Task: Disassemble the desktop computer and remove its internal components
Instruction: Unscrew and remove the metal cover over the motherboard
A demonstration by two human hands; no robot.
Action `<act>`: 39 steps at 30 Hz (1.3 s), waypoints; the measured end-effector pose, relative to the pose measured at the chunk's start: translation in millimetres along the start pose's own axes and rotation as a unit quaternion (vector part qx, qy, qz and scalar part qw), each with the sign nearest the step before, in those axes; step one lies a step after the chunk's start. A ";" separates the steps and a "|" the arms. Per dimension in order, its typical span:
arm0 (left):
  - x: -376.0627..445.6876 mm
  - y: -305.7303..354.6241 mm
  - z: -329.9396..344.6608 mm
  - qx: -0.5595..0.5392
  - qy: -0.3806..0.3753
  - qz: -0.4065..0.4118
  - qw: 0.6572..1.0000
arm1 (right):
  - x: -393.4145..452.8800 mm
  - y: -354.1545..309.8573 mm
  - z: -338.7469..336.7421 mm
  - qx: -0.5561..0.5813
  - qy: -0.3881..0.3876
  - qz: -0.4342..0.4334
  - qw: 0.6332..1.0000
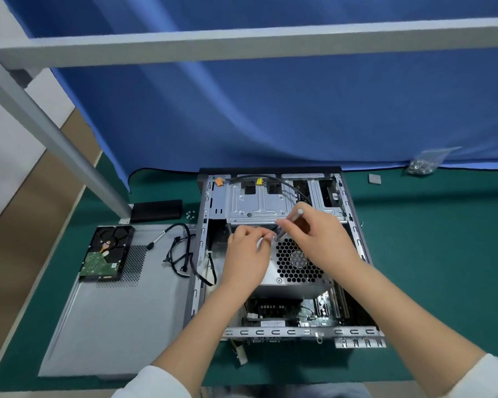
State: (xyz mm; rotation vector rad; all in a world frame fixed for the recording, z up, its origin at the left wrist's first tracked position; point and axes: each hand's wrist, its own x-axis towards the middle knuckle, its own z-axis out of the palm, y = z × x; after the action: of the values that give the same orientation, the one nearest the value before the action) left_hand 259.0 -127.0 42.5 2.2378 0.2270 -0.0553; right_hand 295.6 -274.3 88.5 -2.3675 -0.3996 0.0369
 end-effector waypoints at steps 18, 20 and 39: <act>4.0 6.2 -6.4 0.075 -0.030 0.078 0.994 | 34.3 -35.9 -21.1 -0.097 -0.216 0.022 0.971; 1.4 6.9 -7.4 0.043 -0.029 0.082 0.995 | 31.0 -35.1 -19.0 -0.114 -0.177 0.023 0.977; 9.1 -0.4 5.9 -0.008 0.025 0.091 0.995 | 21.8 -27.7 -15.6 -0.275 -0.052 -0.074 0.957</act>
State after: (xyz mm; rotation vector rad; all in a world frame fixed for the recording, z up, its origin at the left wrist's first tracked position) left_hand 268.1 -130.0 37.4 2.2363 0.0492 0.1005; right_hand 310.8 -259.1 120.4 -2.8813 -0.7134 -0.0250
